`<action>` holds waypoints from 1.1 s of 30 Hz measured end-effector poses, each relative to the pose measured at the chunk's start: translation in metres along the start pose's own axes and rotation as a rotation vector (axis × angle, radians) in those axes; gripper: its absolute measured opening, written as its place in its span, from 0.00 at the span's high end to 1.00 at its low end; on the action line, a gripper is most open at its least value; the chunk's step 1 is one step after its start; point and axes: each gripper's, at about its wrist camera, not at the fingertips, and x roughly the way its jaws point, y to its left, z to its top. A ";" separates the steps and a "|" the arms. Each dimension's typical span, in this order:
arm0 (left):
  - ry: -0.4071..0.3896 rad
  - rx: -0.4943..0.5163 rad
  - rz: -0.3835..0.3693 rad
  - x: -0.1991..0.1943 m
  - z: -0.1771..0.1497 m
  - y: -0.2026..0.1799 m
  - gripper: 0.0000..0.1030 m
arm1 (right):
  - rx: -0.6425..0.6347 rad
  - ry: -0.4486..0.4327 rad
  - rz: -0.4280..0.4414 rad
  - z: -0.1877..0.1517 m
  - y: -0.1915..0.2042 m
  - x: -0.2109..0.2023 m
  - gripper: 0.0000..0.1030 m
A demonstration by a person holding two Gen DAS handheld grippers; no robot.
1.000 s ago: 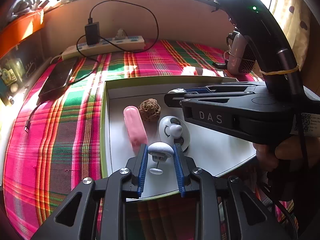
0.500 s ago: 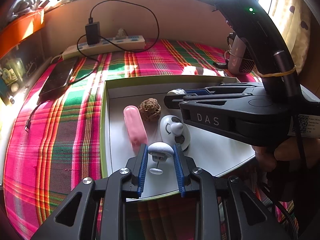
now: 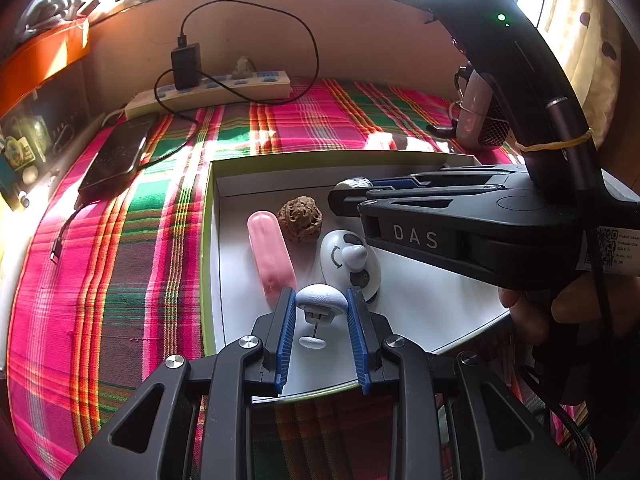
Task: Organize objects
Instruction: 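Lower the brush head into the tray with the right tool while the left tool lowers the knob, then open the right tool to release the brush head while the left tool releases the knob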
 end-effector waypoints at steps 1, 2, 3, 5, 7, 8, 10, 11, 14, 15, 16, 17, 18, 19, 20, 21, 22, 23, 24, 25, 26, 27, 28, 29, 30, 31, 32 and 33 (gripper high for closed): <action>0.000 0.001 0.000 -0.001 -0.001 -0.001 0.77 | 0.001 -0.001 0.002 0.000 0.000 0.000 0.81; -0.001 0.001 0.001 0.001 0.003 0.014 0.77 | 0.001 0.000 0.005 0.000 0.000 0.000 0.80; 0.000 0.000 0.001 0.000 0.000 0.000 0.77 | -0.001 0.000 0.007 0.000 0.000 0.000 0.80; 0.000 0.000 0.001 -0.001 -0.002 -0.008 0.77 | -0.004 0.001 0.003 0.000 0.001 0.000 0.80; 0.000 0.000 0.001 -0.002 -0.004 -0.007 0.77 | -0.006 0.002 0.001 0.000 0.002 0.000 0.79; -0.001 0.001 0.001 -0.002 -0.003 -0.006 0.77 | -0.007 0.001 0.000 0.000 0.002 0.000 0.79; -0.001 0.001 0.002 0.000 -0.002 -0.008 0.77 | -0.004 -0.001 -0.002 0.000 0.001 0.000 0.74; 0.000 0.001 0.002 -0.002 -0.003 -0.007 0.77 | -0.001 -0.002 -0.002 0.000 0.001 0.000 0.72; -0.001 0.001 0.002 0.001 -0.001 -0.006 0.76 | 0.002 -0.006 -0.001 0.000 0.001 -0.001 0.68; 0.000 0.001 0.001 -0.001 -0.002 -0.008 0.76 | 0.002 -0.006 -0.001 0.000 0.000 -0.001 0.68; 0.000 0.001 0.001 0.001 -0.002 -0.012 0.76 | 0.003 -0.005 -0.004 0.001 0.001 -0.001 0.67; 0.000 0.002 0.000 -0.001 -0.002 -0.011 0.75 | 0.003 -0.006 -0.006 0.001 0.001 -0.001 0.67; -0.001 0.002 -0.001 -0.003 -0.007 -0.012 0.75 | 0.004 -0.006 -0.007 0.001 0.001 -0.001 0.67; 0.000 0.002 -0.001 -0.002 -0.004 -0.002 0.75 | 0.005 -0.006 -0.008 0.000 0.001 -0.001 0.67; 0.000 0.004 -0.001 -0.002 -0.003 0.003 0.74 | 0.005 -0.007 -0.010 0.000 0.001 -0.002 0.67; 0.001 0.004 0.000 -0.001 0.000 0.013 0.74 | 0.005 -0.008 -0.011 0.000 0.001 -0.002 0.66; 0.000 0.003 0.000 0.000 0.000 0.007 0.74 | 0.005 -0.008 -0.011 0.000 0.002 -0.002 0.62; 0.000 0.005 -0.001 -0.002 -0.002 0.004 0.73 | 0.005 -0.009 -0.012 0.000 0.002 -0.002 0.61; 0.000 0.003 -0.001 -0.006 -0.006 0.000 0.73 | 0.005 -0.011 -0.012 0.000 0.002 -0.003 0.59; -0.001 0.001 -0.001 -0.003 -0.004 -0.008 0.73 | 0.005 -0.012 -0.011 0.000 0.002 -0.003 0.59; -0.001 -0.002 -0.002 -0.002 -0.001 -0.005 0.73 | 0.005 -0.013 -0.011 0.000 0.002 -0.004 0.59; -0.001 -0.005 -0.002 -0.001 -0.002 -0.001 0.73 | 0.006 -0.016 -0.010 0.000 0.002 -0.004 0.59; -0.001 -0.006 0.000 0.000 0.000 0.001 0.73 | 0.008 -0.017 -0.009 0.000 0.003 -0.005 0.59; 0.000 -0.007 0.001 0.001 0.002 0.002 0.73 | 0.008 -0.018 -0.008 0.000 0.003 -0.005 0.59; -0.001 -0.009 0.004 -0.003 -0.003 0.005 0.72 | 0.009 -0.020 -0.008 0.000 0.003 -0.006 0.59; -0.001 -0.013 0.003 -0.003 -0.003 0.007 0.72 | 0.009 -0.022 -0.007 -0.001 0.004 -0.007 0.59; -0.001 -0.014 0.002 -0.002 -0.001 0.009 0.72 | 0.010 -0.024 -0.008 -0.001 0.004 -0.008 0.59; -0.002 -0.014 0.005 -0.004 -0.001 0.004 0.72 | 0.011 -0.026 -0.009 -0.001 0.004 -0.009 0.59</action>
